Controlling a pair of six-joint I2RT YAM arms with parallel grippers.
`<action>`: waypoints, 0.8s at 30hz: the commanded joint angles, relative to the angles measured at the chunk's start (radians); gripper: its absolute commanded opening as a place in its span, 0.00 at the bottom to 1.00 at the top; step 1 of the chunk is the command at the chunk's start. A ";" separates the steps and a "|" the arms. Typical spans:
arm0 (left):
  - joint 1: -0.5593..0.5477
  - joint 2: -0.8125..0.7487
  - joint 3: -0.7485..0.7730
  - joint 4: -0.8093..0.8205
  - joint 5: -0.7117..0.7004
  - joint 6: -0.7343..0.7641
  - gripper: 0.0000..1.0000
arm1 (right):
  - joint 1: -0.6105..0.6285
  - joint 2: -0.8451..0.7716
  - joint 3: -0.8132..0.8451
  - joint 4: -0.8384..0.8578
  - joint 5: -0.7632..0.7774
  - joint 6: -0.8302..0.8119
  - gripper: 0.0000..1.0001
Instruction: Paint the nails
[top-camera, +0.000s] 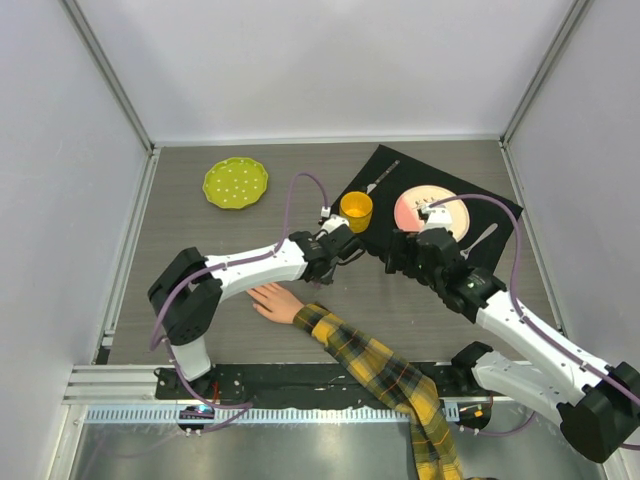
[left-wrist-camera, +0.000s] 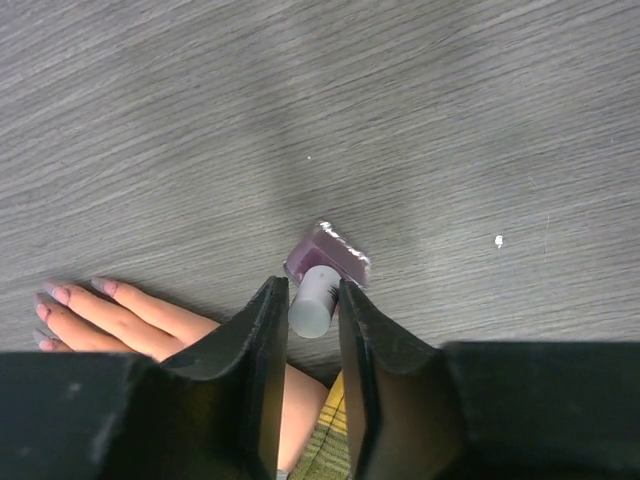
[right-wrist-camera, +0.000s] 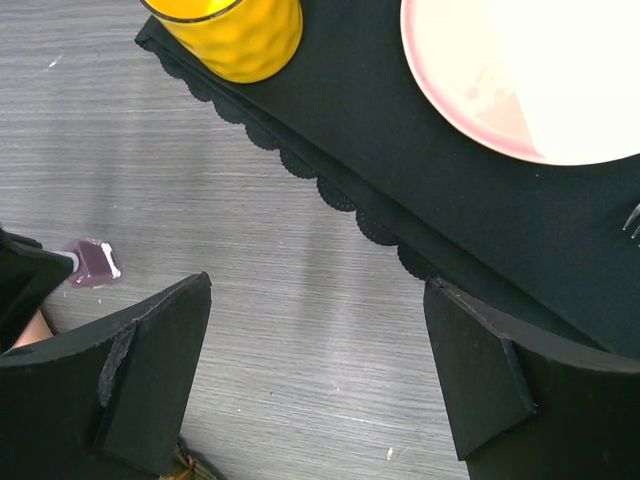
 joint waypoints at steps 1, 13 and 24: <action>-0.004 -0.012 0.002 0.029 -0.014 -0.010 0.24 | 0.002 0.013 -0.014 0.040 -0.025 -0.012 0.93; 0.019 -0.408 -0.007 -0.058 0.489 0.379 0.00 | 0.002 0.057 -0.069 0.402 -0.756 -0.083 0.99; 0.021 -0.736 -0.121 -0.061 0.856 0.735 0.00 | 0.065 0.171 -0.029 0.723 -1.309 -0.085 0.93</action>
